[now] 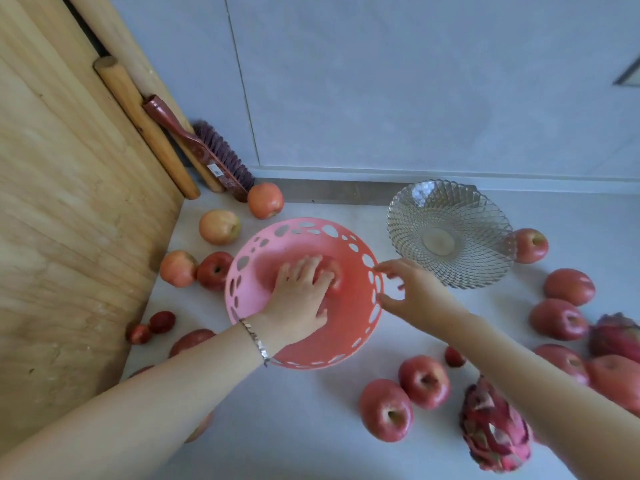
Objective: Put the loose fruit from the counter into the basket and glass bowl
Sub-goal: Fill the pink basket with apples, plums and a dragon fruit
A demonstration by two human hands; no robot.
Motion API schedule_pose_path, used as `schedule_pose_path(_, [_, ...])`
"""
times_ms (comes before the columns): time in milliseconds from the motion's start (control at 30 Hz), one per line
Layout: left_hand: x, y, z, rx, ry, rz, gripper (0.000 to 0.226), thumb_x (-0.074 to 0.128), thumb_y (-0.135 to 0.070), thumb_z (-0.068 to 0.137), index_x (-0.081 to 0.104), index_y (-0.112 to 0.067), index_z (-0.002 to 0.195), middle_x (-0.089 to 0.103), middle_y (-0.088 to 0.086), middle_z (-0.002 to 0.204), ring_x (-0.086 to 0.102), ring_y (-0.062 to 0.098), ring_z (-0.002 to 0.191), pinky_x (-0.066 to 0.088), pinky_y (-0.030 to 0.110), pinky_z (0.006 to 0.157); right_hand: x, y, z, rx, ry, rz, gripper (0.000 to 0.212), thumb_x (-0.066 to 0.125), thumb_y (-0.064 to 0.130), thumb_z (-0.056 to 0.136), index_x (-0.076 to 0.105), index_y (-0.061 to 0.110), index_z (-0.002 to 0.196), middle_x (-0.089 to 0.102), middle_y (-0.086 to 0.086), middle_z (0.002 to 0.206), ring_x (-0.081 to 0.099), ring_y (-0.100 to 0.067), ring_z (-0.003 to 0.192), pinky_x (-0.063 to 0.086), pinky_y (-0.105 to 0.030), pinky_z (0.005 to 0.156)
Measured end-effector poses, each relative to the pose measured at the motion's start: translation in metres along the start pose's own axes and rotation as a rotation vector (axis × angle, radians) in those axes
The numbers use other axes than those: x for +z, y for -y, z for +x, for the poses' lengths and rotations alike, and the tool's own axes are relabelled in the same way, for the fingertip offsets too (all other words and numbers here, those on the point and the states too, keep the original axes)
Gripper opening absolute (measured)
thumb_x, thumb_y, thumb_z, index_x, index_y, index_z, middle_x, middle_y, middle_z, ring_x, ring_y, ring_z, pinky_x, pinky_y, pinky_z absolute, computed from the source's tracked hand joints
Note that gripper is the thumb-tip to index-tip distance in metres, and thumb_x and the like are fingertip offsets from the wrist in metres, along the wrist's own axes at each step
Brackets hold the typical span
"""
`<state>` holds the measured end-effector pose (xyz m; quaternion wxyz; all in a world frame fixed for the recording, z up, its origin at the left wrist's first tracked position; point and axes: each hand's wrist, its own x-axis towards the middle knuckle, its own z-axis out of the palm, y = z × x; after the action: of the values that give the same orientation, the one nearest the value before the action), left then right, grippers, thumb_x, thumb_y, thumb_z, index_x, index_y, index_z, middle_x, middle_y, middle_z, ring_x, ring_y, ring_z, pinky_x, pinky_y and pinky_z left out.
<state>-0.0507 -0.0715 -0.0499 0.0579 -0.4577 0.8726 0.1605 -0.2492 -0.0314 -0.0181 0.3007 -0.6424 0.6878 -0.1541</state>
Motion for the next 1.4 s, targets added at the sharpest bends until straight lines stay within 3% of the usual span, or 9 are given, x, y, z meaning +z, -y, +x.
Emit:
schedule_pose_path(100, [-0.001,-0.039,-0.020,0.148,-0.040,-0.226,0.030,0.053,-0.023,0.083,0.062,-0.012,0.110,0.060,0.008,0.115,0.057,0.030,0.106,0.046,0.040,0.090,-0.015,-0.024,-0.036,0.102,0.127,-0.136,0.048,0.069,0.020,0.077,0.054,0.019,0.123,0.052,0.002,0.102,0.053,-0.015,0.091,0.047,-0.037,0.093])
schedule_pose_path(200, [0.012,-0.075,-0.030,0.238,0.053,-0.239,0.030,0.047,-0.026,0.081,0.062,-0.011,0.101,0.061,0.008,0.107,0.057,0.029,0.101,0.045,0.036,0.080,0.000,-0.051,-0.069,0.168,0.385,-0.420,0.071,0.070,0.034,0.073,0.037,0.027,0.136,0.042,-0.003,0.126,0.044,-0.021,0.117,0.041,-0.033,0.099])
schedule_pose_path(300, [0.032,-0.102,-0.033,0.316,0.227,-0.092,0.030,0.053,-0.025,0.084,0.054,-0.008,0.108,0.056,0.012,0.113,0.055,0.031,0.104,0.042,0.036,0.080,0.031,-0.068,-0.089,0.104,0.455,-0.560,0.078,0.070,0.036,0.070,0.031,0.030,0.138,0.037,-0.003,0.133,0.039,-0.025,0.125,0.041,-0.036,0.099])
schedule_pose_path(467, [0.057,-0.119,-0.036,0.312,0.419,0.124,0.052,0.062,-0.036,0.079,0.047,-0.004,0.116,0.053,0.017,0.118,0.056,0.035,0.102,0.042,0.035,0.075,0.046,-0.074,-0.091,0.067,0.370,-0.634,0.078,0.068,0.031,0.072,0.029,0.029,0.139,0.039,-0.005,0.134,0.042,-0.028,0.121,0.043,-0.035,0.093])
schedule_pose_path(733, [0.060,-0.122,-0.044,0.326,0.416,0.104,0.075,0.077,-0.033,0.064,0.037,-0.007,0.121,0.050,0.016,0.116,0.054,0.035,0.096,0.037,0.033,0.068,0.000,-0.059,-0.094,0.110,0.060,-0.326,0.085,0.074,0.036,0.057,0.035,0.030,0.132,0.038,-0.004,0.122,0.041,-0.029,0.110,0.045,-0.034,0.087])
schedule_pose_path(933, [-0.010,-0.078,-0.048,0.083,0.030,-0.340,0.082,0.077,-0.038,0.060,0.038,-0.018,0.128,0.052,0.001,0.125,0.053,0.022,0.112,0.044,0.029,0.090,-0.025,-0.022,-0.071,0.080,-0.119,-0.078,0.090,0.078,0.032,0.057,0.035,0.026,0.135,0.038,-0.002,0.123,0.052,-0.023,0.105,0.044,-0.026,0.085])
schedule_pose_path(1067, [-0.025,-0.027,-0.047,-0.242,-0.196,-0.416,0.078,0.078,-0.034,0.059,0.037,-0.015,0.123,0.053,0.001,0.115,0.055,0.024,0.105,0.040,0.026,0.074,-0.001,0.013,-0.039,0.031,-0.088,-0.011,0.088,0.080,0.030,0.058,0.038,0.019,0.134,0.039,-0.006,0.125,0.052,-0.023,0.109,0.043,-0.026,0.092])
schedule_pose_path(1167, [-0.016,0.003,-0.048,-0.397,-0.151,-0.340,0.072,0.077,-0.037,0.057,0.039,-0.015,0.114,0.055,-0.001,0.100,0.056,0.024,0.096,0.037,0.027,0.066,0.040,0.032,-0.008,0.045,0.041,-0.058,0.090,0.080,0.034,0.056,0.038,0.018,0.133,0.039,-0.007,0.124,0.048,-0.028,0.113,0.046,-0.036,0.095])
schedule_pose_path(1400, [0.011,0.027,-0.043,-0.365,0.045,-0.166,0.066,0.072,-0.038,0.057,0.039,-0.016,0.110,0.052,0.006,0.106,0.050,0.028,0.103,0.034,0.030,0.067,0.104,0.050,0.022,0.084,0.255,-0.412,0.072,0.075,0.032,0.068,0.036,0.021,0.128,0.030,-0.013,0.134,0.042,-0.032,0.114,0.047,-0.037,0.085])
